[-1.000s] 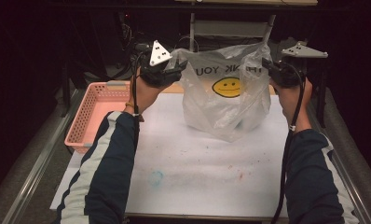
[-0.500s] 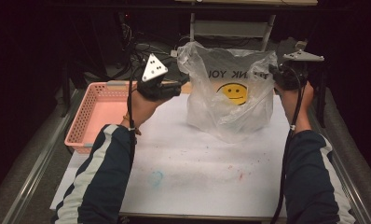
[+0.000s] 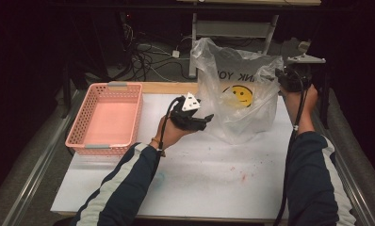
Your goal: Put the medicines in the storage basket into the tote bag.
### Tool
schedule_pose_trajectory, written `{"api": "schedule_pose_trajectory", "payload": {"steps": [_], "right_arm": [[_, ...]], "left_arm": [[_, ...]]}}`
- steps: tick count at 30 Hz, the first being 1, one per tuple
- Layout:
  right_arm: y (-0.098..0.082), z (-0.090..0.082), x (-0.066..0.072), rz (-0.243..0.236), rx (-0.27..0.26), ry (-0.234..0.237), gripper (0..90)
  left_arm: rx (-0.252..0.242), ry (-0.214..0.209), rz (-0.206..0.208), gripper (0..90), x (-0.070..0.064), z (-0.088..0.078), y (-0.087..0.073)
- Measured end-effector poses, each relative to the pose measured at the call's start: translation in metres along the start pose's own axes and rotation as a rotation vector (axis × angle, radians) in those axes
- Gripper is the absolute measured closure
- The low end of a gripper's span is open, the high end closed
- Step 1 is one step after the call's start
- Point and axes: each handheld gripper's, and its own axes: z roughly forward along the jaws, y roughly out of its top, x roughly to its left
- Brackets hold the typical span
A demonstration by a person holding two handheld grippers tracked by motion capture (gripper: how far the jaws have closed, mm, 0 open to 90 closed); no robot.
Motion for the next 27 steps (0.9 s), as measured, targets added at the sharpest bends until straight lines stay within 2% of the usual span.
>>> {"api": "schedule_pose_trajectory", "payload": {"steps": [1,2,3,4,6,8,10,11,13,15,17,19,22,23,24,26,27], "right_arm": [[-0.001,0.001,-0.001,0.004,0.002,0.000,90.0],[-0.001,0.002,-0.001,0.003,0.006,-0.001,90.0],[-0.001,0.002,-0.001,0.003,0.006,-0.001,90.0],[-0.001,0.002,-0.001,0.001,0.005,0.000,90.0],[0.000,0.000,-0.001,-0.002,-0.003,-0.004,90.0],[0.001,-0.002,-0.002,-0.013,-0.012,-0.015,90.0],[0.004,-0.005,-0.003,-0.012,-0.023,-0.019,90.0],[0.005,-0.007,-0.003,-0.013,-0.028,-0.018,90.0],[0.008,-0.010,-0.003,-0.013,-0.038,-0.019,90.0],[0.012,-0.013,-0.002,-0.027,-0.048,-0.023,90.0],[0.015,-0.016,0.000,-0.035,-0.055,-0.023,90.0],[0.019,-0.016,0.003,-0.051,-0.057,-0.027,89.9],[0.021,-0.015,0.006,-0.043,-0.055,-0.012,89.7],[0.021,-0.014,0.008,-0.042,-0.055,-0.003,89.0],[0.021,-0.013,0.010,-0.044,-0.047,0.011,87.5],[0.020,-0.012,0.016,-0.063,-0.036,0.012,83.3],[0.019,-0.011,0.018,-0.071,-0.036,0.016,83.0]], "left_arm": [[0.015,-0.013,-0.004,47.2,0.003,0.005,-0.002],[0.034,-0.002,-0.003,65.7,0.006,0.009,-0.003],[0.036,-0.005,-0.007,65.7,0.009,0.010,-0.004],[0.024,-0.020,-0.010,77.0,0.012,0.009,-0.005],[0.009,-0.018,-0.002,87.4,0.015,0.003,-0.004],[-0.019,-0.019,0.008,87.7,0.017,-0.007,0.000],[-0.051,0.017,0.020,87.7,0.018,-0.021,0.006],[-0.063,0.015,0.020,87.7,0.019,-0.028,0.009],[-0.087,0.054,0.028,87.7,0.020,-0.041,0.014],[-0.127,0.067,0.017,87.7,0.023,-0.057,0.019],[-0.151,0.087,0.030,87.8,0.023,-0.071,0.024],[-0.163,0.081,0.023,87.8,0.025,-0.081,0.027],[-0.139,0.103,0.033,87.4,0.029,-0.082,0.023],[-0.130,0.085,0.021,87.3,0.030,-0.081,0.020],[-0.127,0.074,0.016,84.7,0.031,-0.080,0.017],[-0.109,0.086,0.008,76.6,0.030,-0.076,0.010],[-0.104,0.086,0.009,75.9,0.029,-0.075,0.007]]}}
